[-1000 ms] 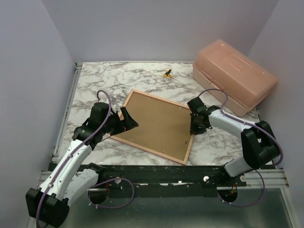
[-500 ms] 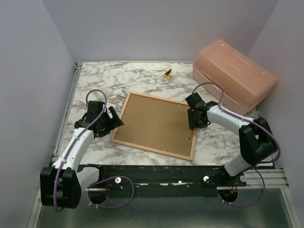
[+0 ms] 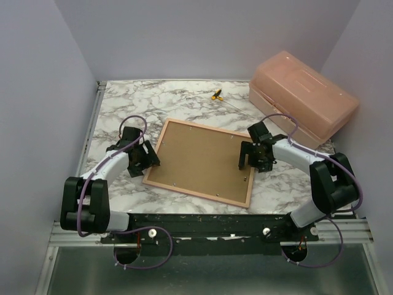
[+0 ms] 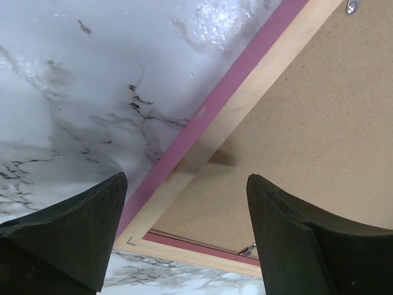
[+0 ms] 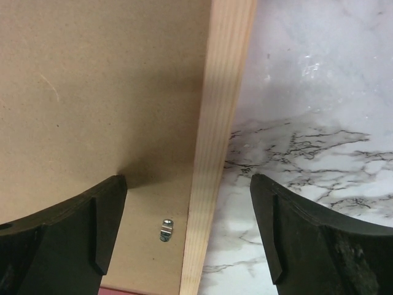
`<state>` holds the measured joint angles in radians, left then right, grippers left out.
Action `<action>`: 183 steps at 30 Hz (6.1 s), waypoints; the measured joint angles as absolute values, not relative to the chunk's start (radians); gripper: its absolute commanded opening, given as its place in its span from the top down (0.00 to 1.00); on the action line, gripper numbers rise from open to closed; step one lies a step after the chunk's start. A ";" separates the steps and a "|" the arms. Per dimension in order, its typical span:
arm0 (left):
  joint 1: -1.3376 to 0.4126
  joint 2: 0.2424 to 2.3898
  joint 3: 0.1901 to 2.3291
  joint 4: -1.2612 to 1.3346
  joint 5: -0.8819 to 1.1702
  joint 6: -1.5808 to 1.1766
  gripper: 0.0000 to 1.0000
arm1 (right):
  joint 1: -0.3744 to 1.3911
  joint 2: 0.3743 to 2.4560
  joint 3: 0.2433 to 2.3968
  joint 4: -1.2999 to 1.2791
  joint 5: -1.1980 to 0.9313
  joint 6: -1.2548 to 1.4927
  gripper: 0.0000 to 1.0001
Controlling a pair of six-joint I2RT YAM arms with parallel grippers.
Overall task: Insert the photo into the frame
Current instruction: Adjust the photo frame at the center of the board, then install the photo frame at the center of the board, then move the photo frame to the center of the board.
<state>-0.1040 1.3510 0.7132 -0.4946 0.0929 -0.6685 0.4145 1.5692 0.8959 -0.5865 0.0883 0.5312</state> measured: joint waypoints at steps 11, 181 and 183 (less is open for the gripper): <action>-0.173 1.361 0.693 -0.451 0.179 -0.640 0.24 | 0.356 1.539 0.857 -0.519 -0.068 0.546 0.09; -0.405 1.567 0.906 -0.521 -0.039 -0.741 0.37 | 0.321 1.401 0.770 -0.598 0.134 0.654 0.01; -0.403 1.579 0.918 -0.523 -0.048 -0.742 0.38 | 0.321 1.401 0.768 -0.596 0.134 0.654 0.01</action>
<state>-0.4026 1.5787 0.9184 -0.5228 -0.0483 -0.7418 0.3206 1.4006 0.7685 -0.5957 0.1337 0.6540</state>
